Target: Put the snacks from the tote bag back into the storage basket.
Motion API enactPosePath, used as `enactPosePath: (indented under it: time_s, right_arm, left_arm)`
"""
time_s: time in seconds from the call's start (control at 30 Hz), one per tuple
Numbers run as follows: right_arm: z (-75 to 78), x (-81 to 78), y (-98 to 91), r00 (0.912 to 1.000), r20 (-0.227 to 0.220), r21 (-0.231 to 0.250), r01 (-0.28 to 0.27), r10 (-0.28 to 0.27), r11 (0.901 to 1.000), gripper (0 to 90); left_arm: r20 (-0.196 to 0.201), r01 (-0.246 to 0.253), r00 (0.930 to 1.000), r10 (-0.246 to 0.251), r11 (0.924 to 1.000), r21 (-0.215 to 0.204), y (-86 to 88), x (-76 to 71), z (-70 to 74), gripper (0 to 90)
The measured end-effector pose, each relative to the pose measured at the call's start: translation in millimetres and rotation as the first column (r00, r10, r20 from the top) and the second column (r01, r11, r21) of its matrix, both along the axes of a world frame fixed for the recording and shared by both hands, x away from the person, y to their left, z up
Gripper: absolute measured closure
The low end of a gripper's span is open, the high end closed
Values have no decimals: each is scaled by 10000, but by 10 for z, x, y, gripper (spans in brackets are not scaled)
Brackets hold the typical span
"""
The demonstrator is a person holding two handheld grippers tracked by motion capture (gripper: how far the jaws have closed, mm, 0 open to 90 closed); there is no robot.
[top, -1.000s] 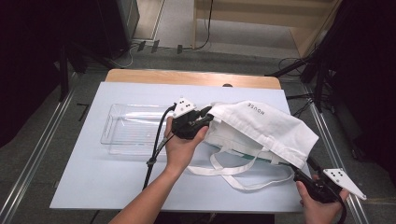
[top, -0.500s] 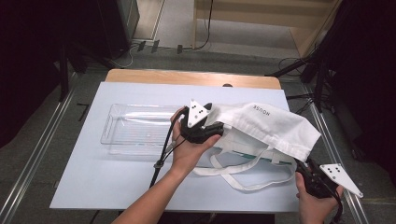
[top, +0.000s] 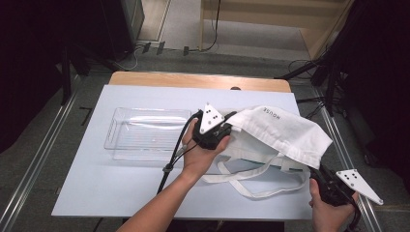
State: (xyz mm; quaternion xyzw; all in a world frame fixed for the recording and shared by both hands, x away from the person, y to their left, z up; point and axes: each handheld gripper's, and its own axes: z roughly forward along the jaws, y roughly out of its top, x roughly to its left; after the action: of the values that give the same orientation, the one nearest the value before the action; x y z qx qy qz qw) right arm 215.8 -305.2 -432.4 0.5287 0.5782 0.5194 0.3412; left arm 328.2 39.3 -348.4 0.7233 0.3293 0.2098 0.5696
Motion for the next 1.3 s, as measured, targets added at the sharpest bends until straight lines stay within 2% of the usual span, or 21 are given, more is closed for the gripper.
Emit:
enactPosePath:
  time_s: [0.13,0.17,0.2,0.23,0.27,0.3,0.33,0.4,0.47,0.53,0.57,0.6,0.63,0.67,0.73,0.9,1.0,1.07,1.13,1.2,1.3]
  right_arm:
    - [-8,16,-34,9995,-247,-99,198,-201,9998,832]
    - [-16,23,-57,9987,-396,-21,315,-316,9995,836]
    - [-30,34,-91,9976,-534,-64,447,-450,9990,840]
    - [-42,38,-118,9954,-704,-114,637,-644,9979,842]
    - [-65,50,-166,9927,-910,-219,777,-794,9967,844]
    - [-78,65,-182,9911,-1013,-430,820,-860,9957,845]
    - [-109,89,-191,9860,-1258,-717,1013,-1097,9923,846]
    - [-183,146,-236,9793,-1662,-385,1107,-1156,9931,845]
    - [-238,193,-282,9748,-1985,220,1085,-1020,9939,823]
    - [-253,204,-312,9780,-1926,532,918,-800,9944,660]
    - [-247,195,-314,9816,-1770,619,842,-721,9945,585]
    - [-232,177,-308,9850,-1573,552,801,-706,9953,563]
    - [-212,154,-294,9869,-1464,547,762,-675,9956,545]
    - [-169,116,-270,9916,-1120,427,700,-648,9966,518]
    - [-78,52,-211,9952,-609,76,774,-768,9970,467]
    - [139,-168,-132,9921,296,-380,1232,-1221,9917,398]
    - [223,-260,-111,9904,760,-120,1165,-1153,9931,395]
    - [256,-260,-68,9933,786,126,837,-844,9964,386]
    - [280,-224,47,9978,623,105,231,-238,9997,377]
    - [284,-146,238,9986,474,-243,-207,218,9995,347]
    - [275,-1,445,9989,268,-789,-364,386,9962,249]
  left_arm:
    - [-611,-158,9980,157,9999,-5,-9,201,84,891]
    - [-611,-158,9980,157,9999,-5,-9,201,84,891]
    - [-905,-399,9951,406,9992,96,-10,312,102,892]
    - [-1273,-282,9914,297,9995,140,-8,406,88,892]
    - [-1456,-220,9890,255,9994,256,-26,450,68,892]
    - [-1567,-370,9864,486,9964,763,-83,495,19,892]
    - [-1684,-434,9839,598,9941,998,-120,526,-34,893]
    - [-2260,-284,9729,496,9950,958,-157,599,-135,893]
    - [-3184,100,9476,255,9940,1093,-212,687,-266,892]
    - [-3448,178,9378,391,9869,1603,-247,724,-368,891]
    - [-3581,234,9329,385,9857,1671,-253,744,-410,890]
    - [-3666,232,9295,395,9860,1652,-251,752,-433,888]
    - [-3692,142,9282,460,9872,1586,-251,761,-457,886]
    - [-3683,75,9282,531,9869,1611,-259,760,-466,885]
    - [-3578,-52,9313,680,9848,1736,-289,752,-482,883]
    - [-3574,-383,9293,932,9867,1578,-293,752,-534,880]
    - [-3502,-445,9317,965,9871,1536,-288,722,-561,878]
    - [-3461,-427,9335,935,9875,1515,-281,703,-571,877]
    - [-3386,-446,9364,925,9882,1467,-280,682,-570,875]
    - [-3334,-451,9382,927,9880,1479,-285,662,-564,875]
    - [-3293,-436,9396,934,9869,1557,-283,654,-559,874]
